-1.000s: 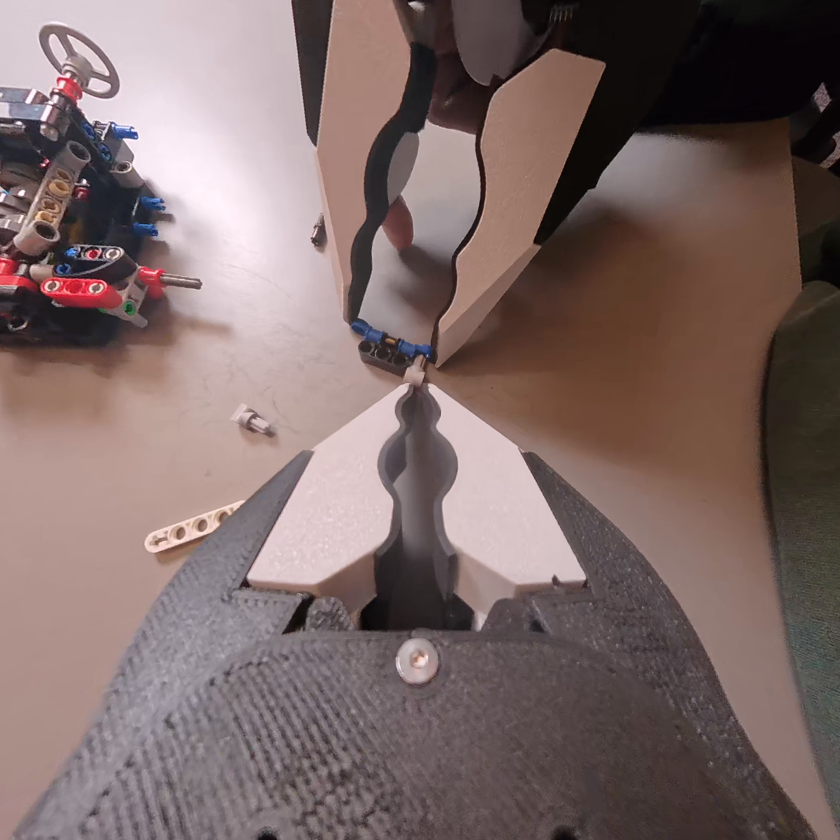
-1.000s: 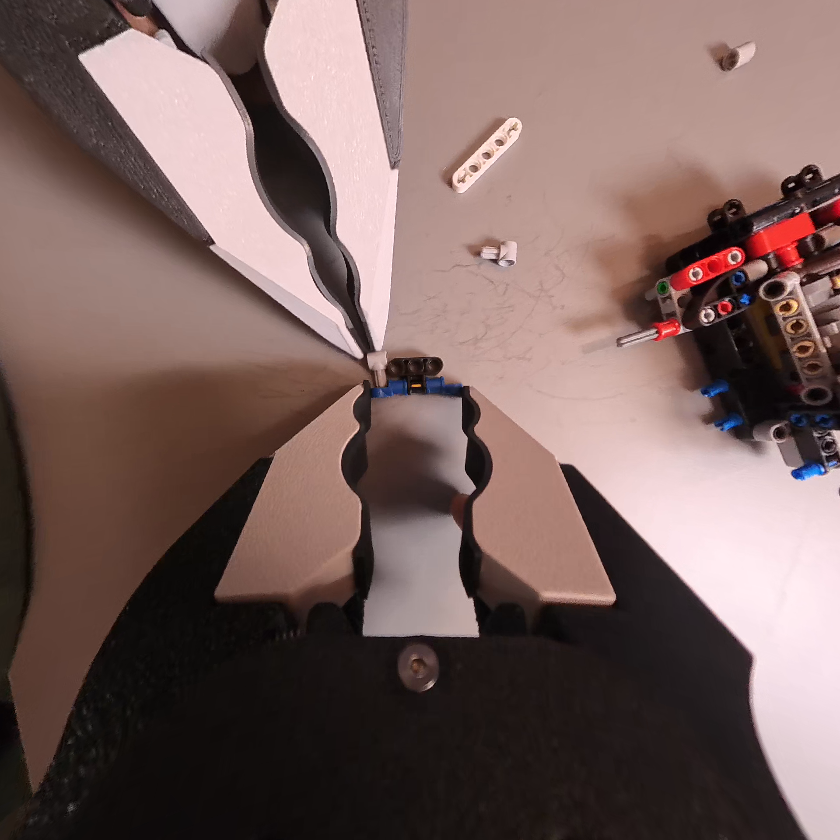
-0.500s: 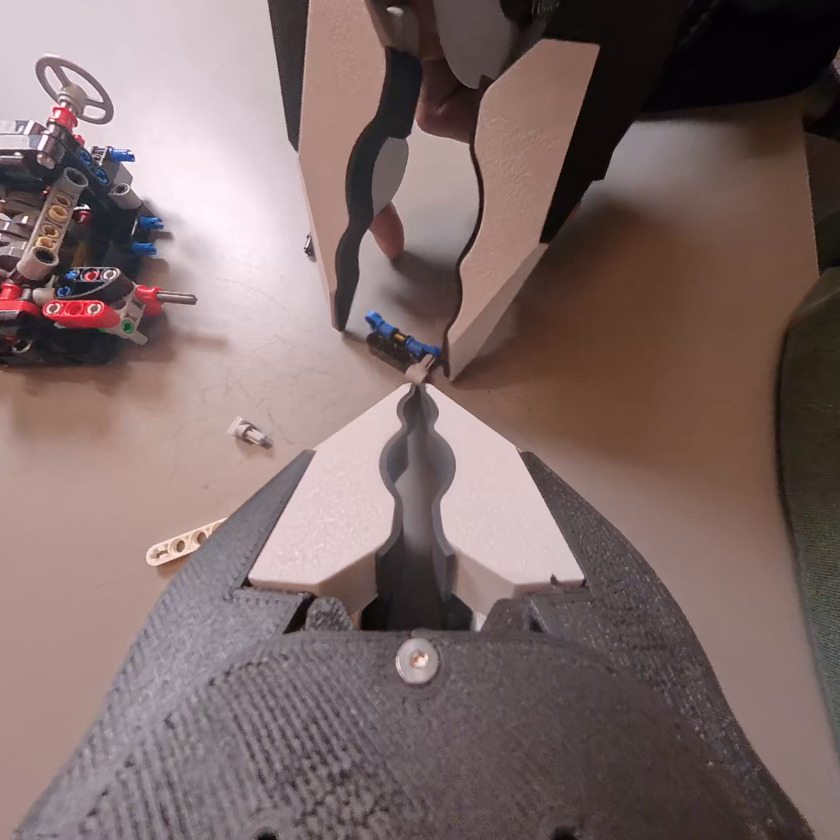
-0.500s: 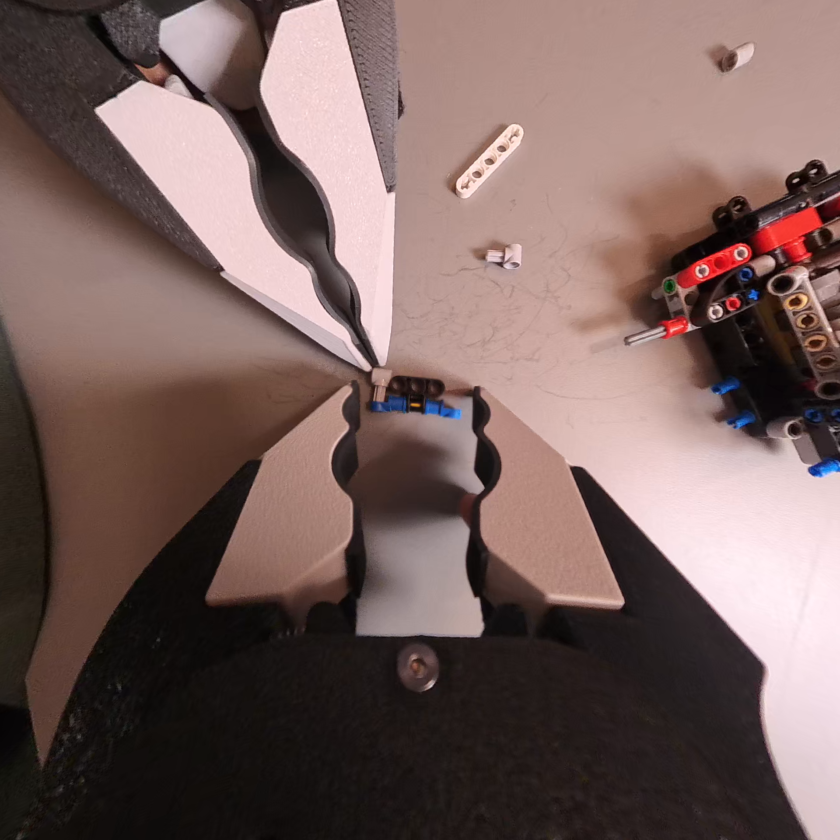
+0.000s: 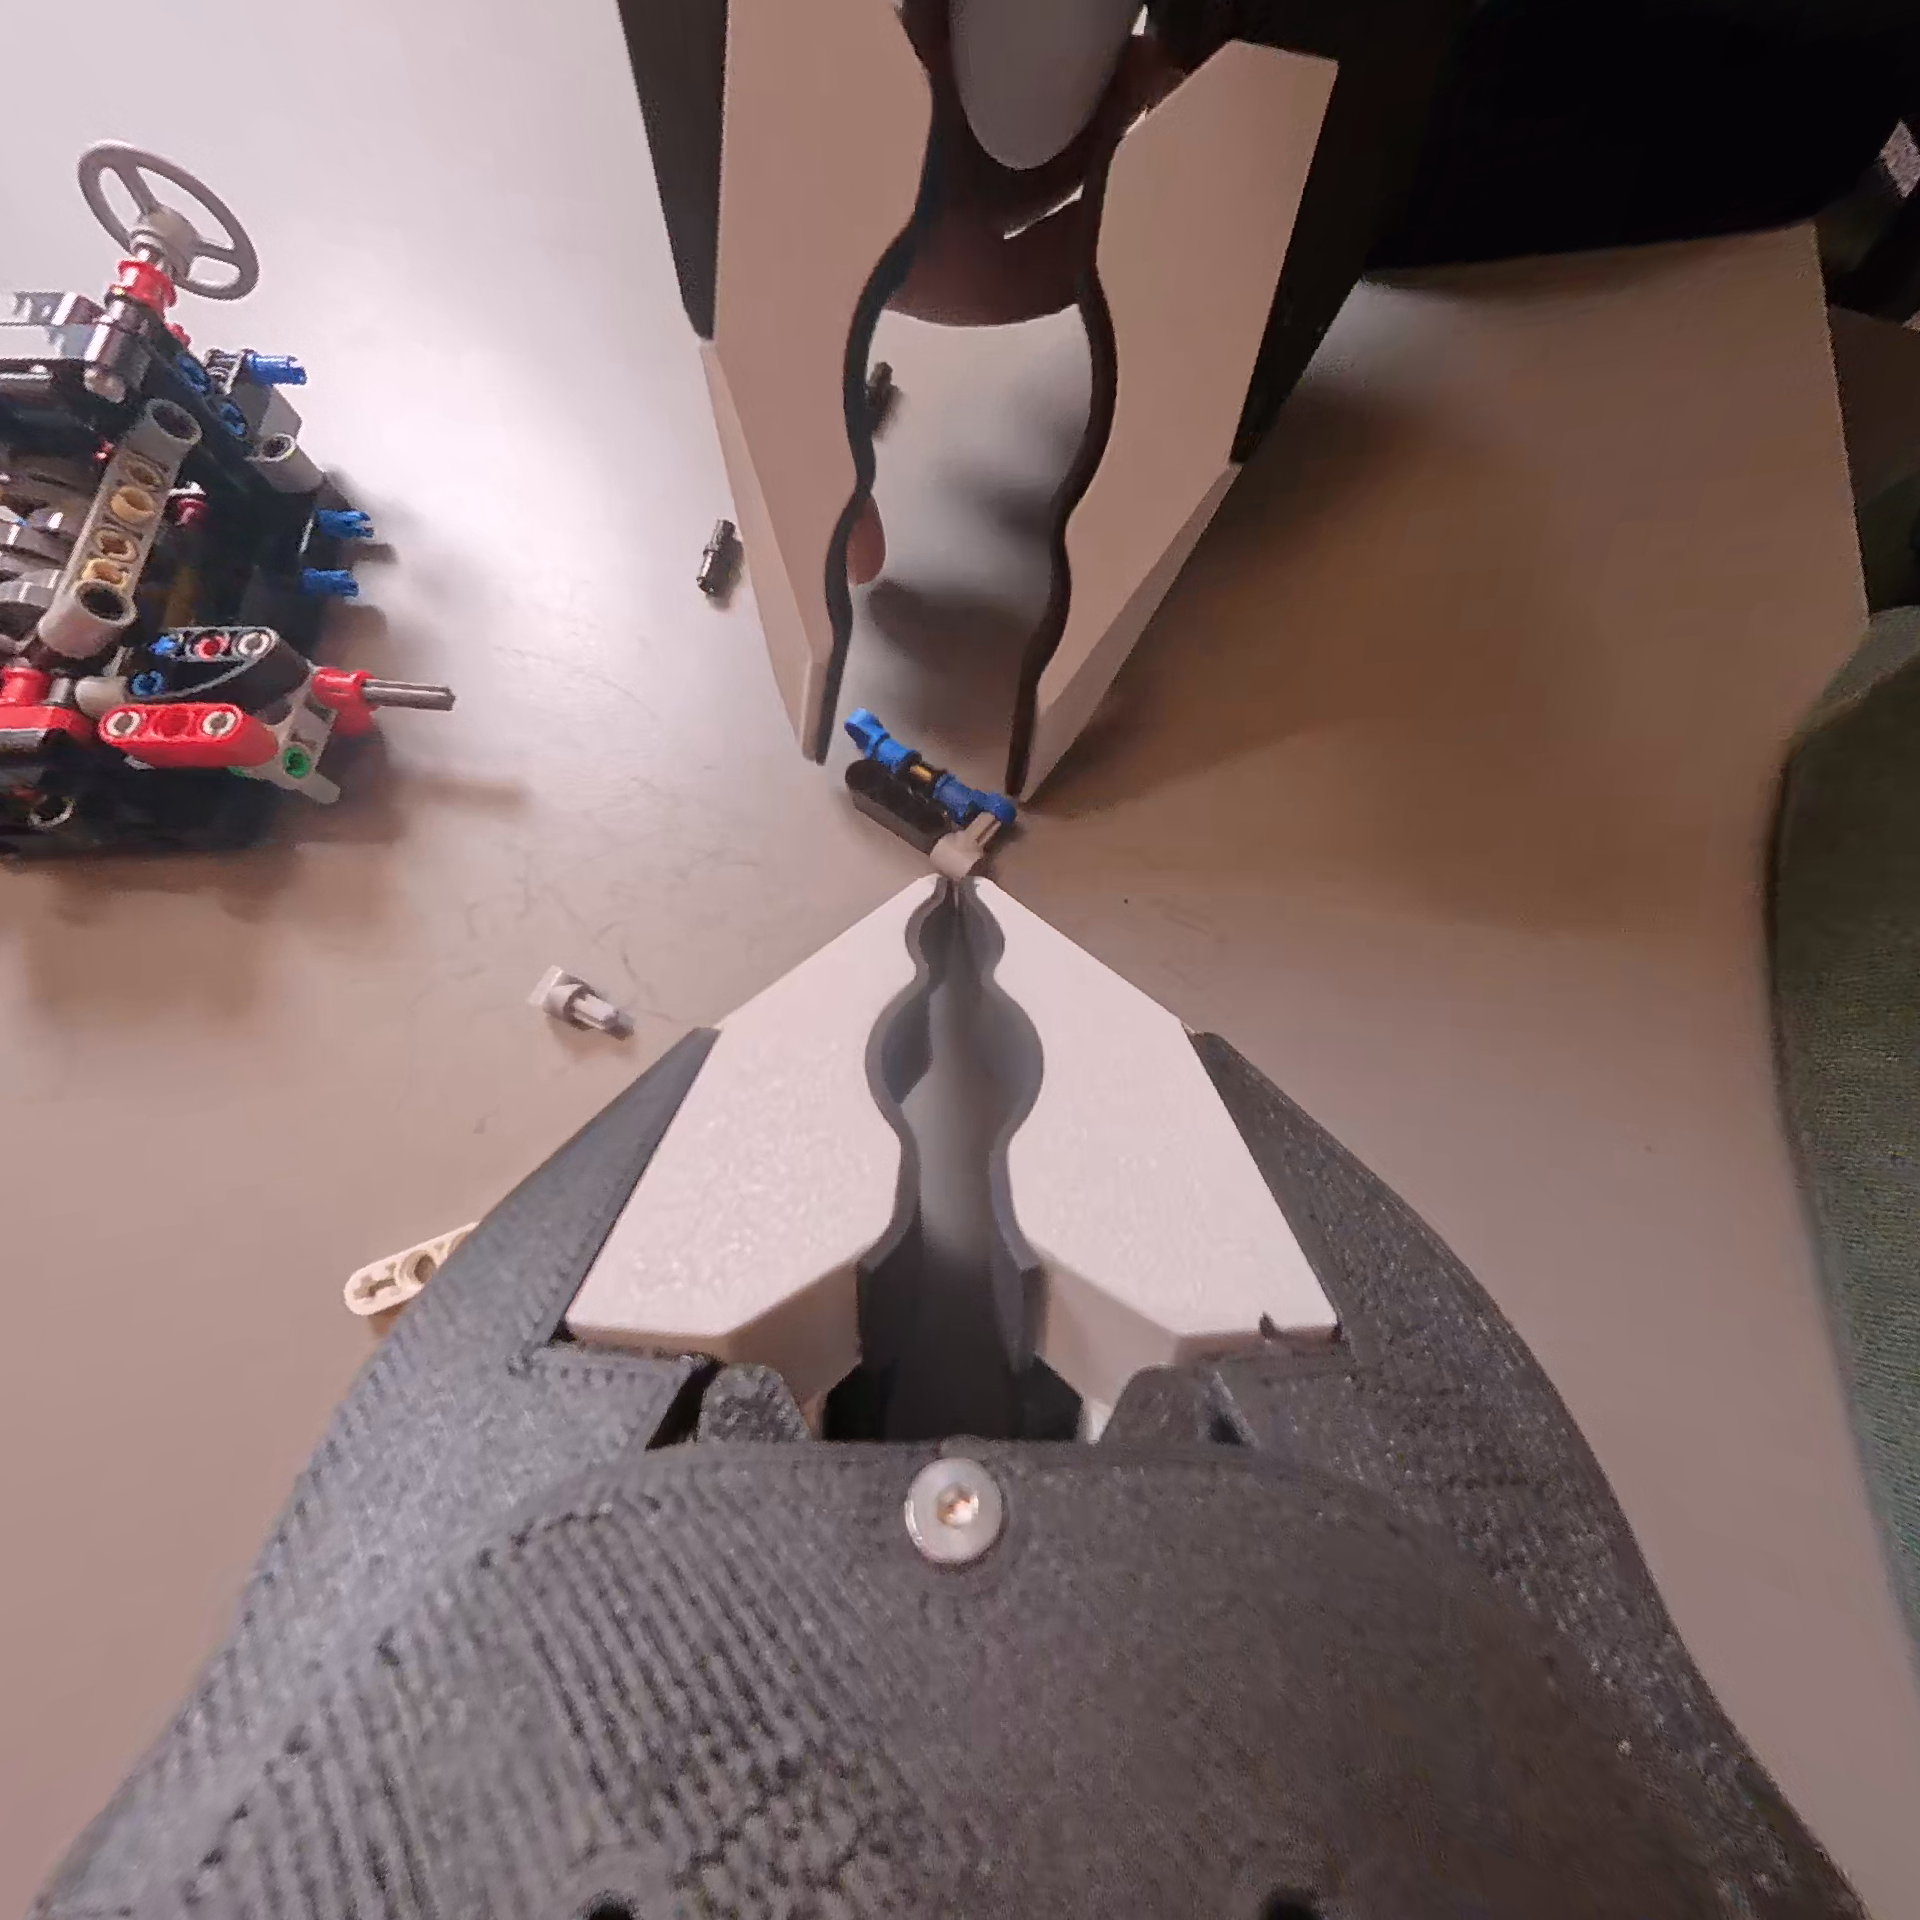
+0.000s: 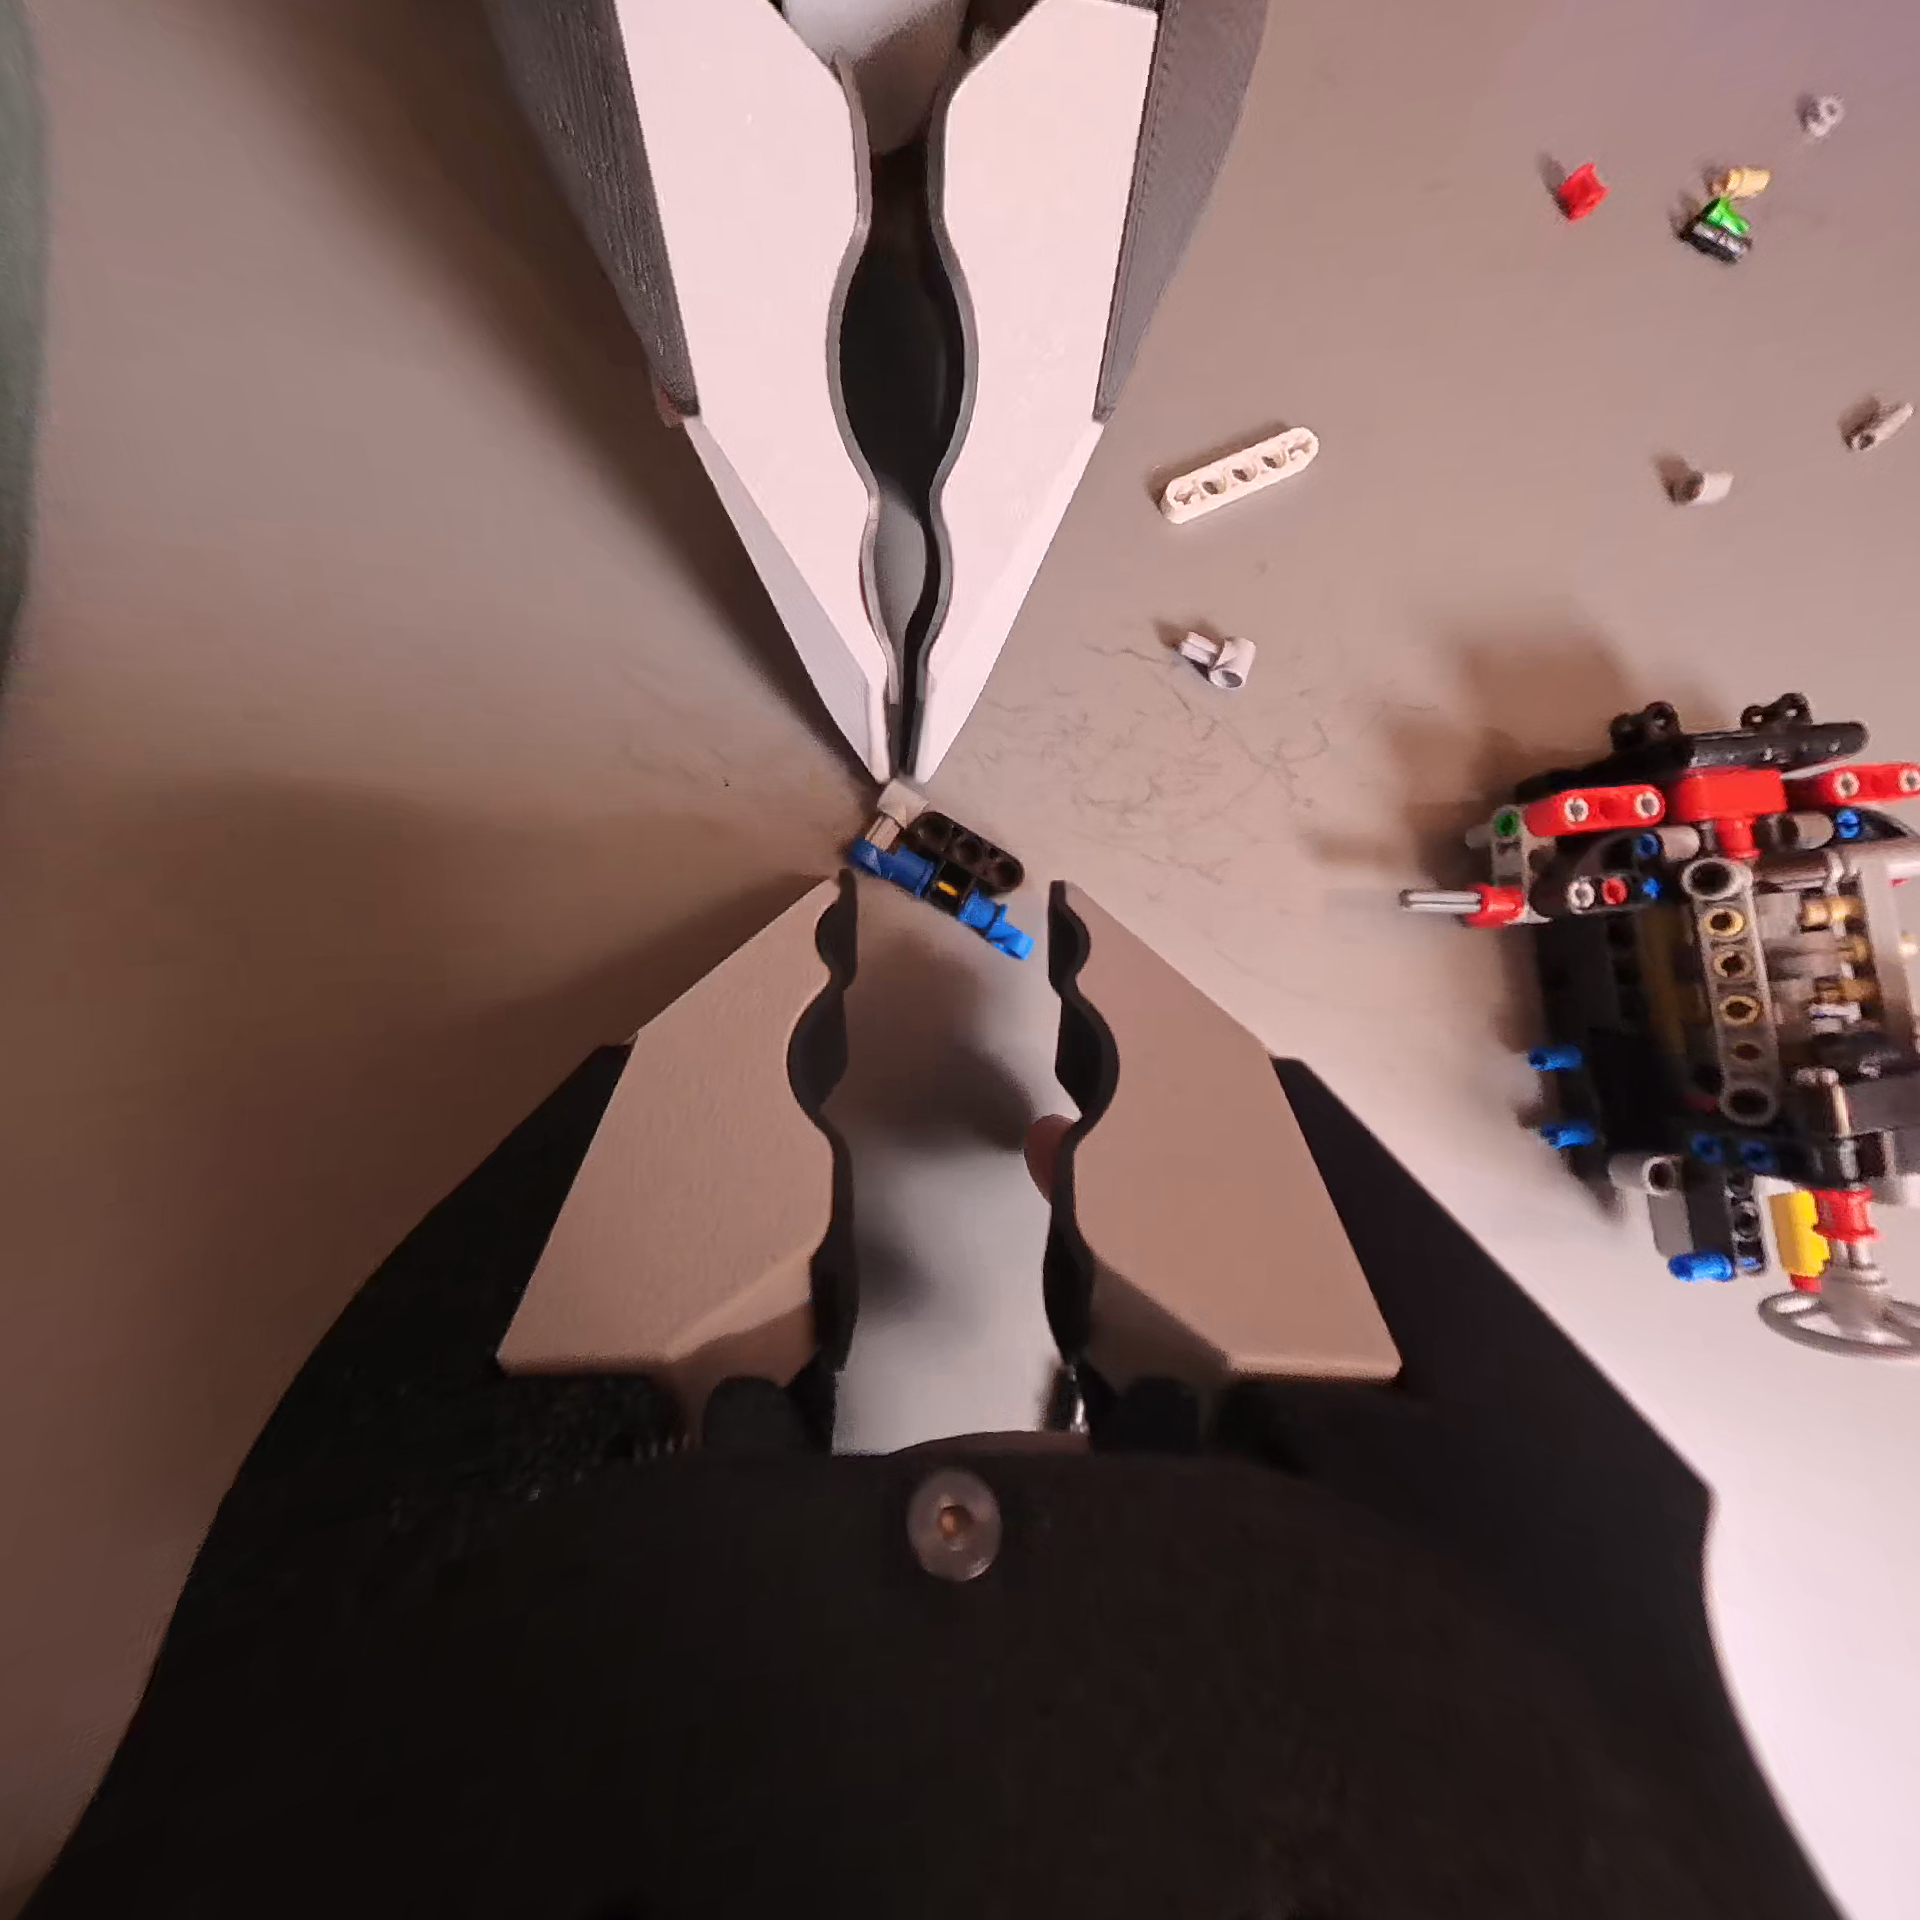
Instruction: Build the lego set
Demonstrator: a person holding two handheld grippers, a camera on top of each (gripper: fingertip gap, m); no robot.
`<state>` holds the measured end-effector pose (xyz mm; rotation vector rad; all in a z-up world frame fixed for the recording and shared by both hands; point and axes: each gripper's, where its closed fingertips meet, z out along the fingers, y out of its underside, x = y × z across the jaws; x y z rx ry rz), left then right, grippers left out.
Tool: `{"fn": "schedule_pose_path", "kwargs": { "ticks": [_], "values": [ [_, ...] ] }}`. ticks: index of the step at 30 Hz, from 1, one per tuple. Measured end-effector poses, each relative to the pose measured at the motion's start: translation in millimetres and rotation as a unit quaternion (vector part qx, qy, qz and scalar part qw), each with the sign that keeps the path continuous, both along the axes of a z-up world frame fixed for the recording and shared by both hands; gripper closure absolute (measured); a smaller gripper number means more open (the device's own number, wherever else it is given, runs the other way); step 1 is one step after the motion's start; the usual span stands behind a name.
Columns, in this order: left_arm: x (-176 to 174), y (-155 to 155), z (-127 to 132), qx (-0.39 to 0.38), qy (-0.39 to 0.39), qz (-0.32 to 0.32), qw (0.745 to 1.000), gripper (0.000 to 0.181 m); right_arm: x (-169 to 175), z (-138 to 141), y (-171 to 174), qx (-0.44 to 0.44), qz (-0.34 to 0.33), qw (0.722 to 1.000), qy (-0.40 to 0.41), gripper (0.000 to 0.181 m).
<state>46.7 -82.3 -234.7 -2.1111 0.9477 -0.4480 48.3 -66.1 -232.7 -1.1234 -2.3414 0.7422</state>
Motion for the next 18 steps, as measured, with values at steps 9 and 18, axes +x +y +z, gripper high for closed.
{"fn": "schedule_pose_path", "kwargs": {
  "ticks": [9, 18],
  "values": [
    [1.6, 1.2, -0.2, 0.0, 0.0, -0.008, 1.0, 0.181, -1.1, -0.7, -1.2, 0.002, -0.01, 1.0, -0.002, 0.153],
    [-0.6, -0.8, 0.5, -0.013, -0.014, -0.013, 1.0, 0.161, -1.1, -1.2, -0.9, -0.023, -0.077, 0.996, -0.033, 0.147]
  ]
}}
